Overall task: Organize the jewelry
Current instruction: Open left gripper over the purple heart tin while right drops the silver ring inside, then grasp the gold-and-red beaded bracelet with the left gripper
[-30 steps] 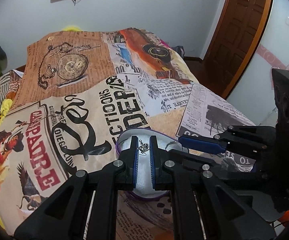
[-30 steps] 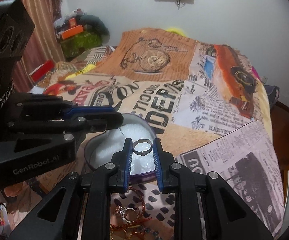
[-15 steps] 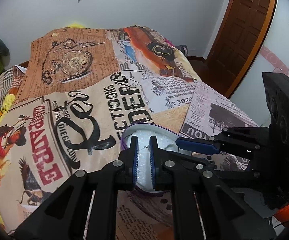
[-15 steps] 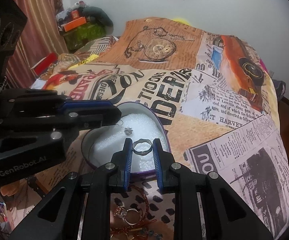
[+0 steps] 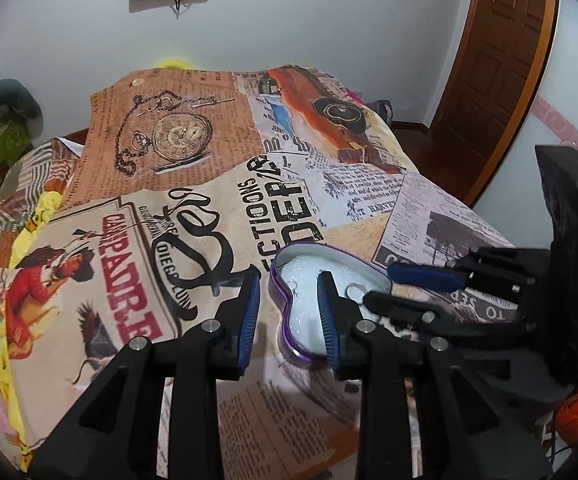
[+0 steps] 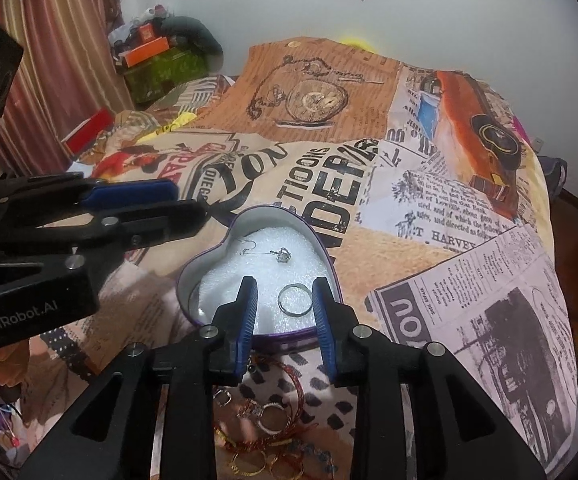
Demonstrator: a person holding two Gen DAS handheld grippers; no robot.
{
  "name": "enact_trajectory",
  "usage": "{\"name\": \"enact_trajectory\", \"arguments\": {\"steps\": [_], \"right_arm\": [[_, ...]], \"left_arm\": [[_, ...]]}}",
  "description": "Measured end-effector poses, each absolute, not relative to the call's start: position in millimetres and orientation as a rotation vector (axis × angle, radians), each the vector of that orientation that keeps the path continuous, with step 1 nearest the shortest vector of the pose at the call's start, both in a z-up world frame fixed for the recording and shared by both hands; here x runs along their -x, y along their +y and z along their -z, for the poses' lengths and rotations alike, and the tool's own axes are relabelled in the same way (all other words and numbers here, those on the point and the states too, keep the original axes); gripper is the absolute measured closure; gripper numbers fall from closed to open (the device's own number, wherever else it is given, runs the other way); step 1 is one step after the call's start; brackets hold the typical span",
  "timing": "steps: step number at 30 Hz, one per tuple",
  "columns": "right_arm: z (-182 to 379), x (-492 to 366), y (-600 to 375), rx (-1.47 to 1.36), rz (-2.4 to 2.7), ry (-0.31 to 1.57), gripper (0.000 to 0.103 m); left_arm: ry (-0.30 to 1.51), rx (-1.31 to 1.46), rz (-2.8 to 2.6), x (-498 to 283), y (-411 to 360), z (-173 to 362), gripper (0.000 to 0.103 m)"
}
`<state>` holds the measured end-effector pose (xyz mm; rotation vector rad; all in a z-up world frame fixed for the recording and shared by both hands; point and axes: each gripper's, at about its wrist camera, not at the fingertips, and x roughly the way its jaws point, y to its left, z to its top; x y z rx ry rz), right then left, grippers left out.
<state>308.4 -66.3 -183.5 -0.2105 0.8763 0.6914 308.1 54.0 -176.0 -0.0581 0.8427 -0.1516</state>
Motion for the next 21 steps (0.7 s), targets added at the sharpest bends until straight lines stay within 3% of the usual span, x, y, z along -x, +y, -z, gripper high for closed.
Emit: {"name": "enact_trajectory", "arguments": {"steps": [6, 21], "right_arm": [[168.0, -296.0, -76.0, 0.2, -0.658, 0.841, 0.063], [150.3, -261.0, -107.7, 0.207, -0.58, 0.793, 0.062]], "left_arm": [[0.837, 0.038, 0.14, -286.3, 50.1, 167.0, 0.067], [0.901, 0.074, 0.137, -246.4, 37.2, 178.3, 0.066]]}}
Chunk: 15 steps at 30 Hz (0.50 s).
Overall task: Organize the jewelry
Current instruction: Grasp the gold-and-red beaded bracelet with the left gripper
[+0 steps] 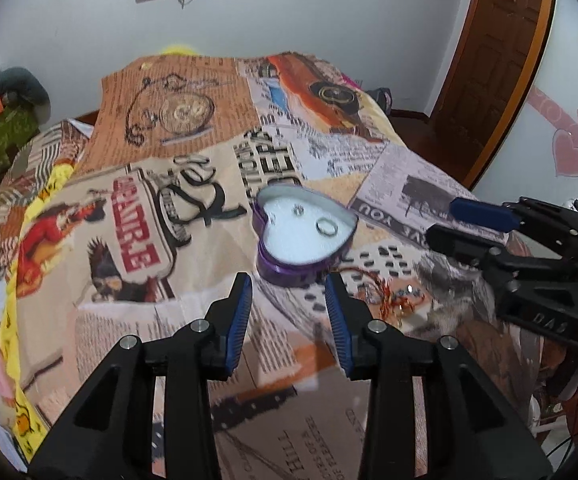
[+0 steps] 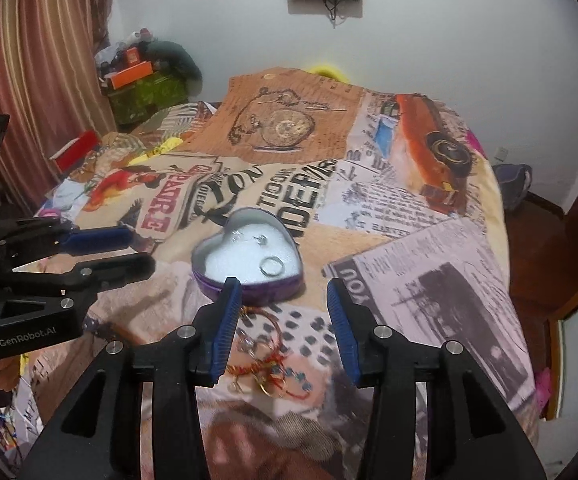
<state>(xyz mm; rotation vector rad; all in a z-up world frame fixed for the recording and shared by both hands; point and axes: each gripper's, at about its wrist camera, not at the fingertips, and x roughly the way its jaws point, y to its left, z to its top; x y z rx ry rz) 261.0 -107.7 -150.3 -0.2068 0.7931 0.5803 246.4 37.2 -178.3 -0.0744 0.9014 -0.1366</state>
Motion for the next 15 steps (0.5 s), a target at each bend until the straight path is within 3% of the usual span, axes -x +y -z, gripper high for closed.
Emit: {"name": "enact_trajectory", "arguments": {"steps": [15], "right_arm": [[182.9, -253.3, -149.9, 0.184, -0.532, 0.888, 0.062]], "left_arm": [[0.983, 0.071, 0.167, -256.4, 3.2, 222.9, 0.066]]}}
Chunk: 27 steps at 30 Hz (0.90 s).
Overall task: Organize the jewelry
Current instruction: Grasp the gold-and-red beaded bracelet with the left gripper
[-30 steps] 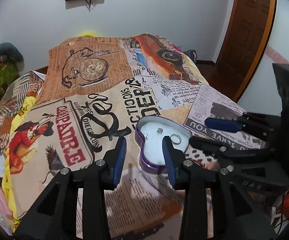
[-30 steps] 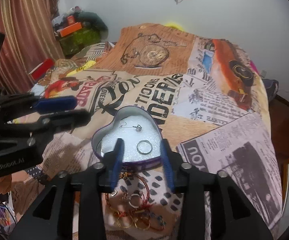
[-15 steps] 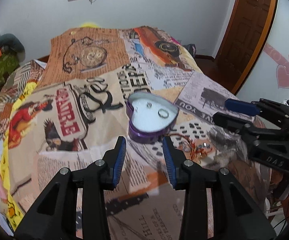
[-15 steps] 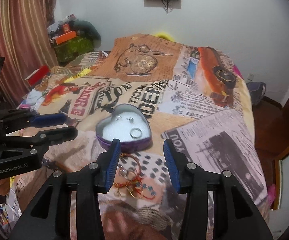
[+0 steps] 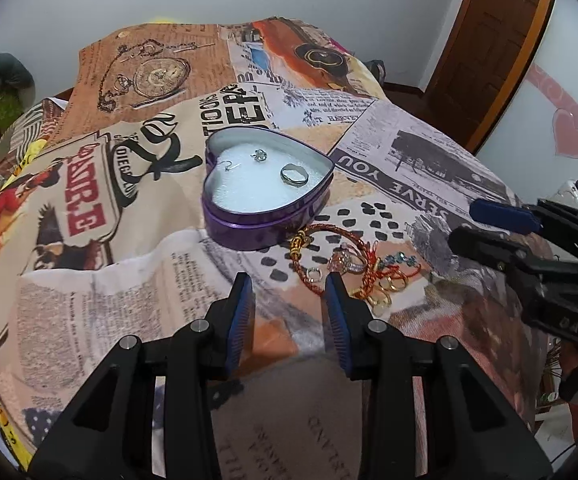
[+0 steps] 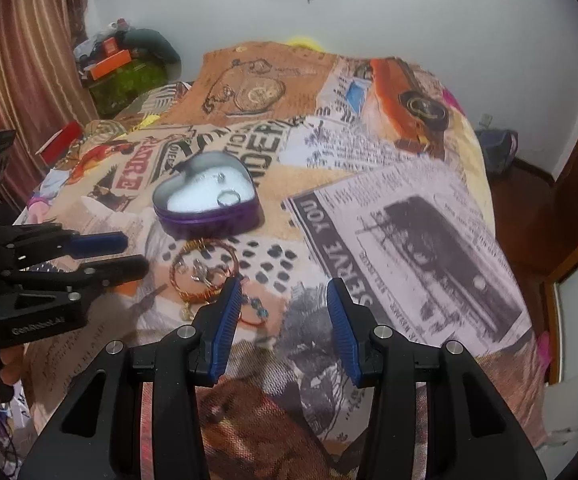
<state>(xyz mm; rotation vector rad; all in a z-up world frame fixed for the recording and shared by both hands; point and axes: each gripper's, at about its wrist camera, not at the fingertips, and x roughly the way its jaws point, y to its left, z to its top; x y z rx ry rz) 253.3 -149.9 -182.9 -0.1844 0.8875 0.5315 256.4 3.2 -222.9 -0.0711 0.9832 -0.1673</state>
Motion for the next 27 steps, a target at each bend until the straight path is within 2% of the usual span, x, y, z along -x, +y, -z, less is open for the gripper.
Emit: {"name": "enact_trajectory", "arguments": {"steps": [3, 7, 11, 14, 20, 27], "right_arm": [[187.8, -253.6, -151.4, 0.183, -0.538, 0.895, 0.062], [192.7, -255.8, -153.7, 0.166, -0.547, 0.907, 0.062], [195.5, -256.3, -155.4, 0.154, -0.557, 0.912, 0.062], [196.4, -257.0, -154.3, 0.148, -0.569, 0.913, 0.062], [194.2, -255.1, -152.7, 0.149, -0.579, 0.909, 0.062], [189.5, -253.2, -145.0, 0.156, -0.594, 0.905, 0.062]], "left_arm": [[0.982, 0.078, 0.151, -265.7, 2.6, 227.9, 0.067], [1.007, 0.11, 0.166, -279.5, 1.6, 234.5, 0.082], [1.023, 0.101, 0.166, -290.3, -3.2, 240.3, 0.087], [1.026, 0.095, 0.158, -294.3, -4.9, 245.0, 0.098], [1.008, 0.09, 0.178, -288.0, -3.5, 241.2, 0.099], [0.921, 0.163, 0.18, -260.7, 15.6, 210.1, 0.099]]}}
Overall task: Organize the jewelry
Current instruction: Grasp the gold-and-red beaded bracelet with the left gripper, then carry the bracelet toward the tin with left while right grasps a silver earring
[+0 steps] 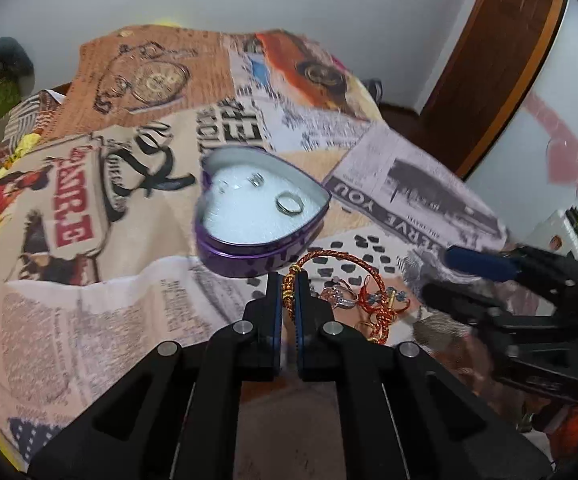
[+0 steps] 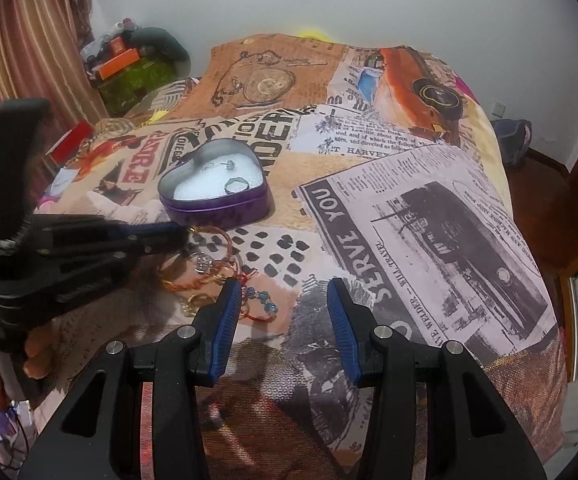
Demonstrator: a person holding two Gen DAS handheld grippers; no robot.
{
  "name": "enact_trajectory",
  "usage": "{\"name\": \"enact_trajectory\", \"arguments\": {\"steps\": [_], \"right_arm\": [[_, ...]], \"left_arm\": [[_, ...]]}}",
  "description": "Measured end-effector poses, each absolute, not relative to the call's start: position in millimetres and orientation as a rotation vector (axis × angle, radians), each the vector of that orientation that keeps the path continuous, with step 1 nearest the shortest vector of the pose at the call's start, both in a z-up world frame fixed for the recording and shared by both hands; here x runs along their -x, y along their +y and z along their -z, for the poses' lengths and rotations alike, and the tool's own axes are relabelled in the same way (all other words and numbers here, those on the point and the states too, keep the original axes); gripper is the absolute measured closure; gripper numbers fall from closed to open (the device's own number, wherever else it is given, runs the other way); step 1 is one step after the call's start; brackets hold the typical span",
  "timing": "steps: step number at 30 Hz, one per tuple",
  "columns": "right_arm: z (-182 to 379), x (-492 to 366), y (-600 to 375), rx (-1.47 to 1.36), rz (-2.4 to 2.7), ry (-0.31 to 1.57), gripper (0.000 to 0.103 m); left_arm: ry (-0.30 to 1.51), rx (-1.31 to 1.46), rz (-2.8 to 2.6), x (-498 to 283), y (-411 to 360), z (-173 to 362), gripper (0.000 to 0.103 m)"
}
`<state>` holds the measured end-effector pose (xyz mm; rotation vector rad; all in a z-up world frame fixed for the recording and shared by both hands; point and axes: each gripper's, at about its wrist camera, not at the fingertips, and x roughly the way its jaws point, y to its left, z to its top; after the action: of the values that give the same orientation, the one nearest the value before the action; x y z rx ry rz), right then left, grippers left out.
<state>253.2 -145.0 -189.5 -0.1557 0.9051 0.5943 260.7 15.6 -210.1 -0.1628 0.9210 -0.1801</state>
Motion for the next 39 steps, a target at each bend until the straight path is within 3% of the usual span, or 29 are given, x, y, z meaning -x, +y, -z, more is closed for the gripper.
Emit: {"name": "enact_trajectory", "arguments": {"steps": [18, 20, 23, 24, 39], "right_arm": [[206.1, -262.1, -81.1, 0.275, -0.702, 0.933, 0.063], [208.4, -263.1, -76.7, 0.288, -0.716, 0.944, 0.068], [212.5, -262.0, -70.8, 0.313, -0.729, 0.964, 0.087], [213.0, -261.5, -70.4, 0.319, -0.728, 0.96, 0.089], [172.6, -247.6, -81.7, 0.267, -0.713, 0.86, 0.092]], "left_arm": [[0.887, 0.168, 0.126, -236.7, 53.4, 215.8, 0.099], [0.888, 0.174, 0.124, -236.1, 55.3, 217.0, 0.099], [0.888, 0.178, 0.12, -235.2, 57.3, 217.2, 0.099], [0.888, 0.18, 0.119, -235.1, 57.6, 216.9, 0.099], [0.813, 0.164, 0.103, -223.4, 56.4, 179.5, 0.099]]}}
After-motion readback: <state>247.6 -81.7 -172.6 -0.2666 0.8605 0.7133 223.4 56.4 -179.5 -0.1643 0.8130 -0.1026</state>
